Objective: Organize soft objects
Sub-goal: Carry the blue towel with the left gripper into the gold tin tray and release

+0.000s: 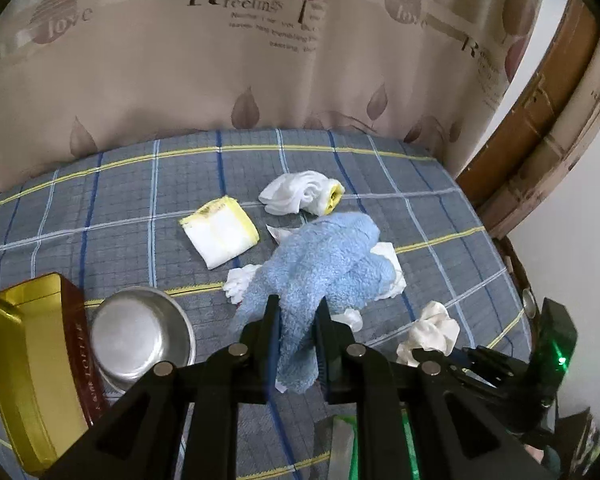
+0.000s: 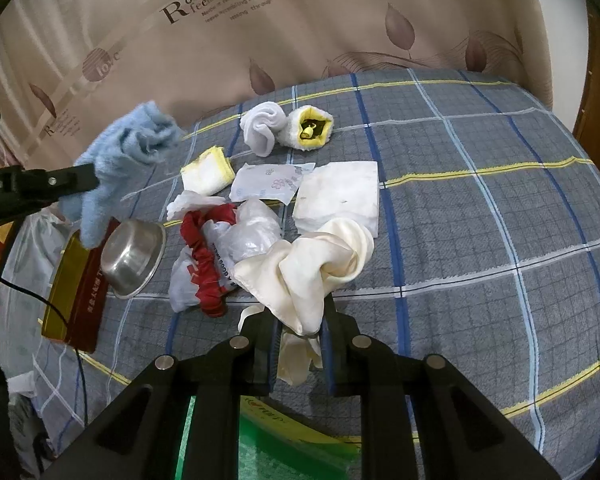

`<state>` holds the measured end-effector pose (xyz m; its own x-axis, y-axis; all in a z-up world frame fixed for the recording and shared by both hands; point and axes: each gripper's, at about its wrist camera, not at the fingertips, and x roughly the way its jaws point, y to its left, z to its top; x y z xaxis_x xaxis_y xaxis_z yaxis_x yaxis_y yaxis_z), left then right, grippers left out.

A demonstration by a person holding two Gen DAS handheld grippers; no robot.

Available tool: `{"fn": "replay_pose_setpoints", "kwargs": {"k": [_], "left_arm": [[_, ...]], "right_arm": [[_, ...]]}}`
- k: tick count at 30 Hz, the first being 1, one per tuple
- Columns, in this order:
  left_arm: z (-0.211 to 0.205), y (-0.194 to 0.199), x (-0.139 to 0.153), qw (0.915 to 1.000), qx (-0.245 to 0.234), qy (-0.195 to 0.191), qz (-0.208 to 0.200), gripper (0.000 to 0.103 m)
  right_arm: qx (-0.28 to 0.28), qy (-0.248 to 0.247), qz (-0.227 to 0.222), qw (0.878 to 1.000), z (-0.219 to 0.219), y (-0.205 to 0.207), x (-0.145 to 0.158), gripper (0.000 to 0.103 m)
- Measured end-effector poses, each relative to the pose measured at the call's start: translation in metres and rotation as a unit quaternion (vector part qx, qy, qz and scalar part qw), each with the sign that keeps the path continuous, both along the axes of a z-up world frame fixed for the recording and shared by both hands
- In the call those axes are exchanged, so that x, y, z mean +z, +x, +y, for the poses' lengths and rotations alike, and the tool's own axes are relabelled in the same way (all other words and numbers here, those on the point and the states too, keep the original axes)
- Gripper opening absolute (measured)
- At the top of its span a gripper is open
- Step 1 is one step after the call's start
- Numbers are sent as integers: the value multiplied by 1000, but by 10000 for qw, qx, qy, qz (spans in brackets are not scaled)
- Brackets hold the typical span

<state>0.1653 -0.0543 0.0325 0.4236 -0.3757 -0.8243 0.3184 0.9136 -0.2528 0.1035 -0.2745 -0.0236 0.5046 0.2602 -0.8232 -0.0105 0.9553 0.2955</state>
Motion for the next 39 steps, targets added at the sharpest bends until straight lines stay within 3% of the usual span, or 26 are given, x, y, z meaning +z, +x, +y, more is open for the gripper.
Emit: {"fn": "replay_pose_setpoints", "kwargs": {"k": [8, 16, 21, 29, 39], "left_arm": [[18, -4, 14, 9996, 214, 110, -135, 16], [81, -3, 20, 9951, 797, 526, -238, 16], [141, -2, 13, 9863, 1389, 874, -191, 16], [231, 1, -24, 9658, 2200, 1368, 133, 16], [278, 4, -70, 9489, 2647, 1659, 450, 16]], "right_arm": [[4, -2, -65, 10000, 0, -1, 3, 17], [-57, -11, -132, 9999, -1, -2, 6, 17], [-51, -33, -117, 9999, -1, -2, 6, 17], [-53, -177, -149, 9997, 3, -2, 5, 17], [-136, -349, -219, 9991, 3, -2, 9, 17]]}}
